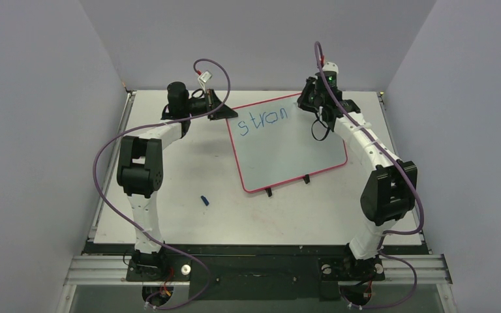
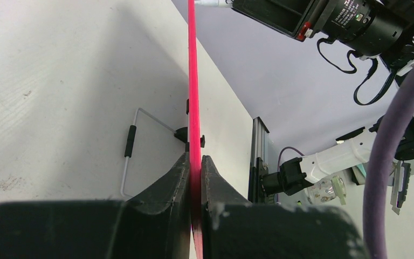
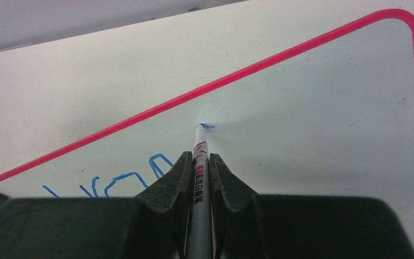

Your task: Write a sentence on the whiteboard

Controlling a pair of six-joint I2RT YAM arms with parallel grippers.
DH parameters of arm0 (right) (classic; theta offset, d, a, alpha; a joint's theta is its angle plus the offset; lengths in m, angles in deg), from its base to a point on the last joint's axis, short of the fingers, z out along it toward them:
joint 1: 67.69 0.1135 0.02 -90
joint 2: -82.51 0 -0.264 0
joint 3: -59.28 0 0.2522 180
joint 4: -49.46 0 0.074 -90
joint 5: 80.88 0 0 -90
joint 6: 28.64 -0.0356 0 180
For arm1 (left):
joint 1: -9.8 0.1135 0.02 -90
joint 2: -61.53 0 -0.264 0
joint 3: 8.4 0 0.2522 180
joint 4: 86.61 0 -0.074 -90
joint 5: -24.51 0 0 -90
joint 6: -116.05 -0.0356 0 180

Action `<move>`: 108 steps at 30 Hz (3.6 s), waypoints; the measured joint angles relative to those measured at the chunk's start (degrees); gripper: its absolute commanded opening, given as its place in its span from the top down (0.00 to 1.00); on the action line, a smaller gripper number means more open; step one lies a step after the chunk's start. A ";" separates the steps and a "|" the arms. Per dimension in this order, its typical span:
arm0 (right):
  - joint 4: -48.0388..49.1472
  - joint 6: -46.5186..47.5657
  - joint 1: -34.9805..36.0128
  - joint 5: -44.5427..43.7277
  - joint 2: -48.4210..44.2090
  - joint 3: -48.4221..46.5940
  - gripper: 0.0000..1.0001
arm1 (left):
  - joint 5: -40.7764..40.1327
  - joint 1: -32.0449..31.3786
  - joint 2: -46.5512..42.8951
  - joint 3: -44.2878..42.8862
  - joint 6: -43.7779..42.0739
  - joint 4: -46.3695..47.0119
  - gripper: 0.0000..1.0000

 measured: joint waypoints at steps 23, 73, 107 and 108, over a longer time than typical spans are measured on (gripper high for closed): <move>0.11 0.31 2.19 1.95 -0.59 2.38 1.00 | -0.55 0.02 0.00 0.00 0.28 -0.52 1.00; -3.65 0.46 0.59 -2.54 2.10 -2.16 1.00 | -0.90 0.04 -0.02 0.00 -0.35 -1.38 1.00; -5.29 0.52 5.92 -3.54 -4.92 6.47 1.00 | -0.55 0.07 -0.04 0.00 -1.44 -1.31 1.00; -5.29 0.50 5.92 -3.56 -5.05 6.32 1.00 | -0.57 0.07 -0.04 0.00 -1.51 -1.31 1.00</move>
